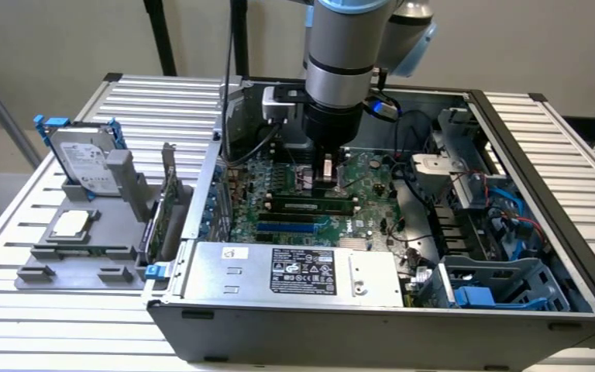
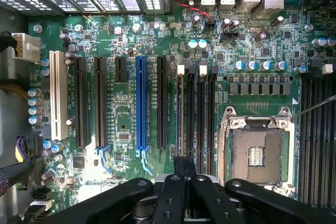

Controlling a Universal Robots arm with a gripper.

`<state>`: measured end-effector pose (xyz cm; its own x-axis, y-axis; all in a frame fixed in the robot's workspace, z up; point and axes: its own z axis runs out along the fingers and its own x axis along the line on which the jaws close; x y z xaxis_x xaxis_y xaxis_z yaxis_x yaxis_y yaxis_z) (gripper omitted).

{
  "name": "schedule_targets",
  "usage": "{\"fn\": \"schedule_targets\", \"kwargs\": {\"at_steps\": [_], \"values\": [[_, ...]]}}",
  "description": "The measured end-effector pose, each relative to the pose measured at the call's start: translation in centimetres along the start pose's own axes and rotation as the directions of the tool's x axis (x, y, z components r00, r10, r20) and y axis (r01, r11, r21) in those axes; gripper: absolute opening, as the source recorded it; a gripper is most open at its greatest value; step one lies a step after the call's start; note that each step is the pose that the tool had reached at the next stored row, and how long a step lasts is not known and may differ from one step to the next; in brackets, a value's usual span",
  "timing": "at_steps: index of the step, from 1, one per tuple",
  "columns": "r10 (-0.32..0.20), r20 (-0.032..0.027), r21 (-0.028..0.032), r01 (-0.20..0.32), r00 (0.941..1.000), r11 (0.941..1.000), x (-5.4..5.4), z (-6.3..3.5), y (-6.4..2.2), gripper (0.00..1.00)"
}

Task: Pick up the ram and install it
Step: 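Insert the ram into the slot, then press down the ram until it locks into place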

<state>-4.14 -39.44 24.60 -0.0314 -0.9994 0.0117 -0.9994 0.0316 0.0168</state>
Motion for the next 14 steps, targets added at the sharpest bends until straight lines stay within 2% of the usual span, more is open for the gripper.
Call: {"fn": "schedule_targets", "kwargs": {"at_steps": [14], "values": [[0.000,-0.0001,0.0010,0.000,1.0000,1.0000,0.00,0.08,0.05,0.11]]}}
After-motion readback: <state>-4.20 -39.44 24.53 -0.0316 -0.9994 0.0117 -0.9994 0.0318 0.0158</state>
